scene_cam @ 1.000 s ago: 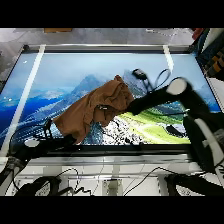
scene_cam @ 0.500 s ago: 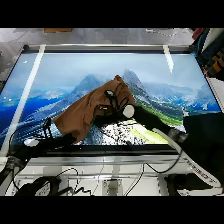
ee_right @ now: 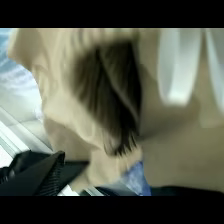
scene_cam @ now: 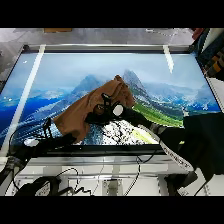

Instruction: Fold the clothes and pants, and hang the long-sleeved shirts on hangers.

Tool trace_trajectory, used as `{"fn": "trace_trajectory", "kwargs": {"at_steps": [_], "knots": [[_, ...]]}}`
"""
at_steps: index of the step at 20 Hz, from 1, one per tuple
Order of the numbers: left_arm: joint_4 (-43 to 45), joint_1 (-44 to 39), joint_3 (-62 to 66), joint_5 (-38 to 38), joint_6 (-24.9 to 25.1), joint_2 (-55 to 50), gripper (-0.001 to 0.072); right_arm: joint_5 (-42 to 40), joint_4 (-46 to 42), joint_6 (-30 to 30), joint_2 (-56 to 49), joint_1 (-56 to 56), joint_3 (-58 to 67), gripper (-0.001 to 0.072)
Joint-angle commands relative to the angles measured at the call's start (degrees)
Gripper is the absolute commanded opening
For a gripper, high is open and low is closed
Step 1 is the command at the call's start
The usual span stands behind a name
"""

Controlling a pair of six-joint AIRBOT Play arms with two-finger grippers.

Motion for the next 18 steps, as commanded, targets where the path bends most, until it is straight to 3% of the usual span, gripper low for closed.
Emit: {"fn": "trace_trajectory", "kwargs": {"at_steps": [1, 8, 16, 18], "knots": [[0.0, 0.0, 0.0, 0.0, 0.0, 0.0, 0.0015, 1.7, 1.3, 3.4, -3.5, 0.1, 4.0, 0.0590], [0.0, 0.0, 0.0, 0.0, 0.0, 0.0, 0.0015, 12.9, 0.7, 2.3, -3.6, 0.1, 4.5, 0.0590], [0.2, 0.0, 0.0, 0.0, 0.0, 0.0, 0.0015, 10.8, 0.9, 1.3, -2.6, 1.0, 4.5, 0.0590], [0.2, 0.0, 0.0, 0.0, 0.0, 0.0, 0.0015, 8.1, -0.5, -1.9, -0.8, 1.9, 4.5, 0.0589]]}}
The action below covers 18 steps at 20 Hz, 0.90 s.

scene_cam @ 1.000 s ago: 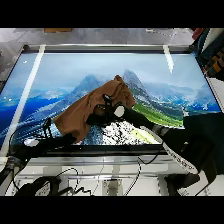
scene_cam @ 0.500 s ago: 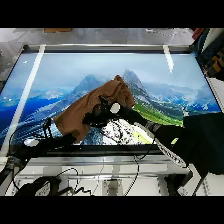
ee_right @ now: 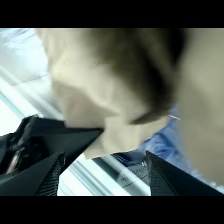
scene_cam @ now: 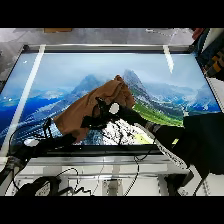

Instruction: Fold the clothes and pants, and hang the long-sleeved shirts on hangers.

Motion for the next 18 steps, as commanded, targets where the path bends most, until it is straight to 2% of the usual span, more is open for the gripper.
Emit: {"fn": "trace_trajectory", "kwargs": {"at_steps": [1, 2, 4, 6, 10, 12, 18], "knots": [[0.1, 0.0, 0.0, 0.0, 0.0, 0.0, 0.0015, -3.7, -4.0, -2.9, 2.7, 1.2, 0.0, 0.0589], [0.1, 0.0, 0.0, 0.0, 0.0, 0.0, 0.0015, -4.1, -8.5, -2.6, 3.7, 1.5, 0.0, 0.0588], [0.1, 0.0, 0.0, 0.1, 0.0, 0.0, 0.0015, -2.2, -17.0, 2.9, 4.4, 1.5, 0.0, 0.0588], [0.1, 0.0, 0.0, 0.3, 0.0, 0.0, 0.0015, -1.5, -19.8, 5.6, 4.2, 1.5, 0.0, 0.0590], [0.1, 0.0, 0.0, 0.2, 0.0, 0.0, 0.0015, -6.3, -19.7, 5.7, 3.8, 1.6, 0.0, 0.0594], [0.1, 0.0, 0.0, 0.2, 0.0, 0.0, 0.0015, -7.8, -18.7, 5.8, 3.3, 1.6, 0.0, 0.0699], [0.1, 0.0, 0.0, 0.3, 0.0, 0.0, 0.0014, -11.3, -12.3, 5.8, 2.6, 1.6, 0.0, 0.0690]]}}
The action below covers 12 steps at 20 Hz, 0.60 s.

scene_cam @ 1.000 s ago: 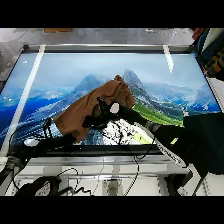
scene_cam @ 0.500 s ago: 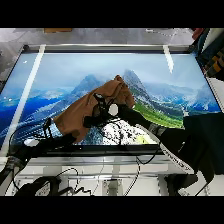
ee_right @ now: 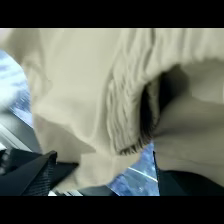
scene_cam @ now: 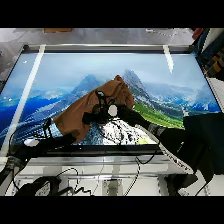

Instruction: Fold the clothes and pants, and hang the long-sleeved shirts on hangers.

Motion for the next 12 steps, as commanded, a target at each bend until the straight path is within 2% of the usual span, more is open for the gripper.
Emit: {"fn": "trace_trajectory", "kwargs": {"at_steps": [1, 6, 12], "knots": [[0.0, 0.0, 0.0, 0.0, 0.0, 0.0, 0.0015, -1.6, 4.2, 0.2, -0.8, 0.1, 0.0, 0.0691], [0.0, 0.0, 0.0, 0.0, 0.0, 0.0, 0.0015, -1.4, 4.7, 0.1, -1.6, 1.7, 0.0, 0.0690], [0.0, 0.0, 0.0, 0.0, 0.0, 0.0, 0.0015, 1.7, -3.3, 0.0, -2.0, 3.2, 0.0, 0.0689]]}}
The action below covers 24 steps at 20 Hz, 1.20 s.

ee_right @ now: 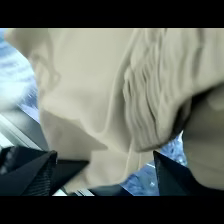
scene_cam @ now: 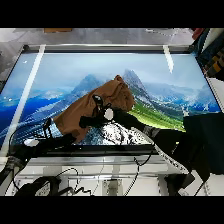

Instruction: Fold the clothes and pants, and hang the long-sleeved shirts on hangers.

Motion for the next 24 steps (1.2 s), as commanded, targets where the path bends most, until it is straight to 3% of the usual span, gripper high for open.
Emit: {"fn": "trace_trajectory", "kwargs": {"at_steps": [1, 5, 11, 13, 16, 21, 22, 24], "knots": [[0.0, 0.0, 0.0, 0.0, 0.0, 0.0, 0.0015, 3.1, -6.8, -0.2, 0.5, 0.4, 0.1, 0.0689], [0.0, 0.0, 0.0, 0.0, 0.0, 0.0, 0.0015, 8.6, -15.5, -0.2, 2.1, 0.1, 2.6, 0.0689], [0.0, 0.0, 0.0, 0.4, 0.0, 0.0, 0.0015, -0.3, -12.9, 9.1, -0.5, 0.3, 2.5, 0.0682], [0.0, 0.0, 0.0, 0.5, 0.0, 0.0, 0.0014, -2.7, -12.7, 13.6, -1.6, 0.4, 2.5, 0.0615], [0.0, 0.0, 0.0, 0.8, 0.0, 0.0, 0.0015, -3.3, -12.7, 15.6, -2.9, 0.4, 2.5, 0.0614], [0.0, 0.0, 0.0, 1.0, 0.0, 0.0, 0.0014, -8.3, -10.9, 16.1, -2.9, 0.8, 2.5, 0.0542], [0.0, 0.0, 0.0, 1.0, 0.0, 0.0, 0.0015, -8.3, -10.7, 16.1, -2.8, 0.8, 2.5, 0.0473], [0.0, 0.0, 0.0, 1.0, 0.0, 0.0, 0.0014, -8.5, -10.7, 16.0, -2.4, 0.8, 2.5, 0.0439]]}}
